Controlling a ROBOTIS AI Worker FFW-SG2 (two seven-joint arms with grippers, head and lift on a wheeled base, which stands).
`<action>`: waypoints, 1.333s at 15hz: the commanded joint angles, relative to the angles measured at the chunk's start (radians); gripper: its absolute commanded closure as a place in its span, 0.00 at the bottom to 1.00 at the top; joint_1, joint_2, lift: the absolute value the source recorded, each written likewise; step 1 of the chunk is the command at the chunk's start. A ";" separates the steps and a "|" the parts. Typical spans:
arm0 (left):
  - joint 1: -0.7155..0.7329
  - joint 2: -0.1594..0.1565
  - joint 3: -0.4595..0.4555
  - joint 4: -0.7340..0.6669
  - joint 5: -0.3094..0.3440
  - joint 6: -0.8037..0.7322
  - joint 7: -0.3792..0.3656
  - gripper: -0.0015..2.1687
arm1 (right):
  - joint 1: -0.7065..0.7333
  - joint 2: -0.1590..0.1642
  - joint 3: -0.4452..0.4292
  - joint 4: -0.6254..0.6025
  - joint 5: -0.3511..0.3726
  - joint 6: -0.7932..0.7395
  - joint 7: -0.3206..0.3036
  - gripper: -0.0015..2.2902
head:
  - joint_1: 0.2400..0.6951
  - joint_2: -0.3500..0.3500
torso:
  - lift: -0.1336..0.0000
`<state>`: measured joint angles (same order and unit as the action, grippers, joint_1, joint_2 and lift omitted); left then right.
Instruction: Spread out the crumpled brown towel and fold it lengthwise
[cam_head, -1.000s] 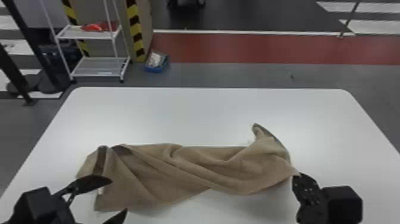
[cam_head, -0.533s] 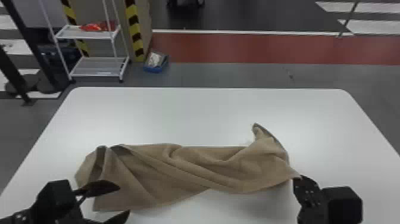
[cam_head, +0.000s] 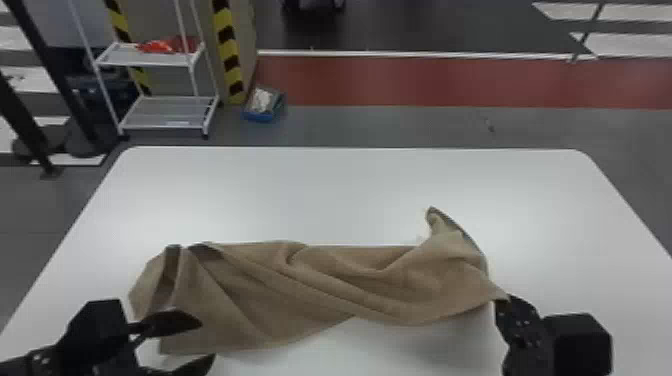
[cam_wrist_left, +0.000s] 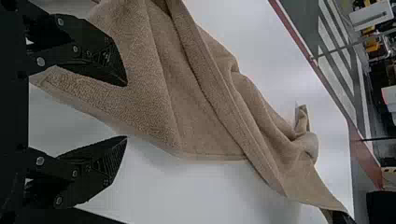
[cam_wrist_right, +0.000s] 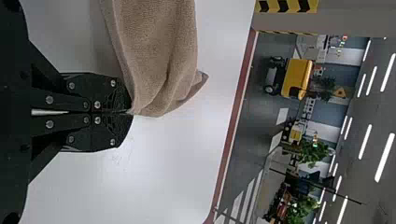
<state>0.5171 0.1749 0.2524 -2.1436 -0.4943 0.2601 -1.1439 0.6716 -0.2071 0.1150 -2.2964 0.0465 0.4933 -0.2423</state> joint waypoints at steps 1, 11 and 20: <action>-0.017 0.001 0.002 0.022 -0.012 0.028 0.000 0.28 | 0.002 0.000 0.000 -0.002 0.000 0.000 0.000 0.56 | 1.00 0.50 | 0.10; -0.029 0.005 0.033 0.042 -0.041 0.068 -0.027 0.38 | 0.006 0.003 0.000 -0.009 0.000 -0.003 0.000 0.56 | 1.00 0.56 | 0.10; -0.062 -0.003 0.048 0.044 -0.036 0.156 -0.046 0.62 | 0.008 0.006 0.000 -0.012 0.000 -0.003 0.000 0.56 | 1.00 0.60 | 0.10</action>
<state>0.4595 0.1758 0.2926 -2.0945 -0.5369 0.3976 -1.1891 0.6798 -0.2011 0.1157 -2.3086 0.0460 0.4902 -0.2423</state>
